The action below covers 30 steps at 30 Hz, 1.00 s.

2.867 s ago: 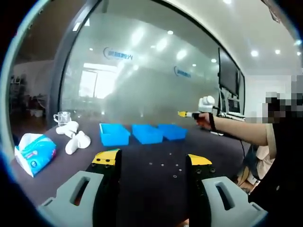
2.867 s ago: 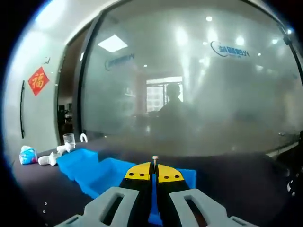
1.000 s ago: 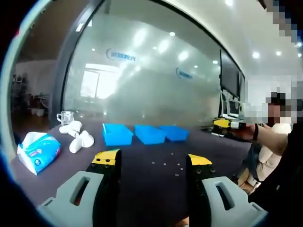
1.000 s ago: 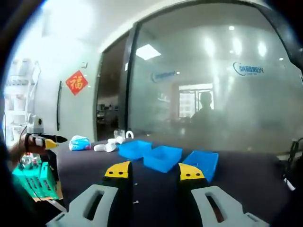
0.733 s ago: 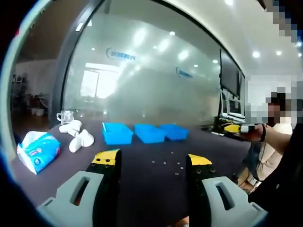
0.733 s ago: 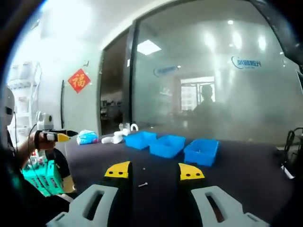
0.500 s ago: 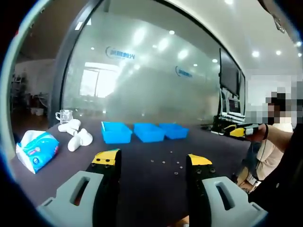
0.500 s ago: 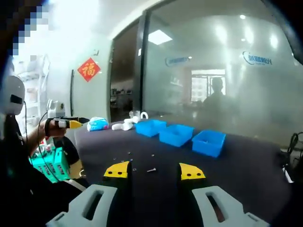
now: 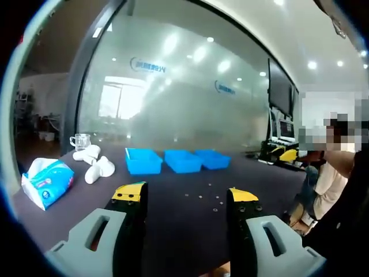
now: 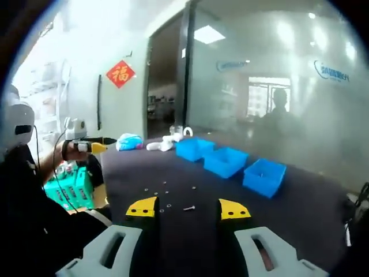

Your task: Sort the screws, nuts, and washers into the corresponding bins

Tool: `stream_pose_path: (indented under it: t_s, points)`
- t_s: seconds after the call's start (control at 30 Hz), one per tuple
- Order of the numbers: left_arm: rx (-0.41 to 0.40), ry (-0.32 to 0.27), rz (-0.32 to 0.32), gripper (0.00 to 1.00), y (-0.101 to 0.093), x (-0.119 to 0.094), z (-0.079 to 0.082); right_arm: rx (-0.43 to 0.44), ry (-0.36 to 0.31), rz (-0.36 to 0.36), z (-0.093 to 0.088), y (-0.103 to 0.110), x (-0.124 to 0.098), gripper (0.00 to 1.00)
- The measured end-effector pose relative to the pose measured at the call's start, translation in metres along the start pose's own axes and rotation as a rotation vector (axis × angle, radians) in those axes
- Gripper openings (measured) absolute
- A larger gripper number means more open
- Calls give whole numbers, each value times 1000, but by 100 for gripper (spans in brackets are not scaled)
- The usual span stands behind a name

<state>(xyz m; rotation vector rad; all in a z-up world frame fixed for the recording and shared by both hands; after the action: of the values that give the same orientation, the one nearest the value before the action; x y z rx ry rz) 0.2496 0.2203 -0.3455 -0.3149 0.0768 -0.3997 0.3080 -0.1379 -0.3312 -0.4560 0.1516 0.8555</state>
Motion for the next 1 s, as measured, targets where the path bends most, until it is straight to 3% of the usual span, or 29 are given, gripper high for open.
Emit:
stream_pose_path:
  t_s: [0.2, 0.4, 0.6, 1.0]
  points:
    - [2, 8, 2, 53, 1, 2, -2, -84, 105, 98, 0, 7, 22, 36]
    - [3, 7, 3, 53, 1, 2, -3, -73, 171, 179, 1, 10, 45, 36]
    - [-7, 9, 10, 53, 2, 2, -6, -133, 307, 262, -13, 12, 64, 36]
    - [-12, 16, 17, 53, 6, 3, -12, -201, 460, 332, -28, 13, 93, 36]
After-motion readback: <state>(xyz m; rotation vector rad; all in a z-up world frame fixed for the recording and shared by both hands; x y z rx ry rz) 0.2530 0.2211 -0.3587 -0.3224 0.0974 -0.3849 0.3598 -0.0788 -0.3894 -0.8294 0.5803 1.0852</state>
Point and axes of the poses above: the point that each gripper's makers call its tool centre point, and the gripper's own axes: x roughly forward along the fingers, y roughly to its left, z roughly out of its top, the point moved 3 cm from there along -x, roughly backward along the fingers, and after that the axes turned 12 degrees about -x, right-handed, at the moved point
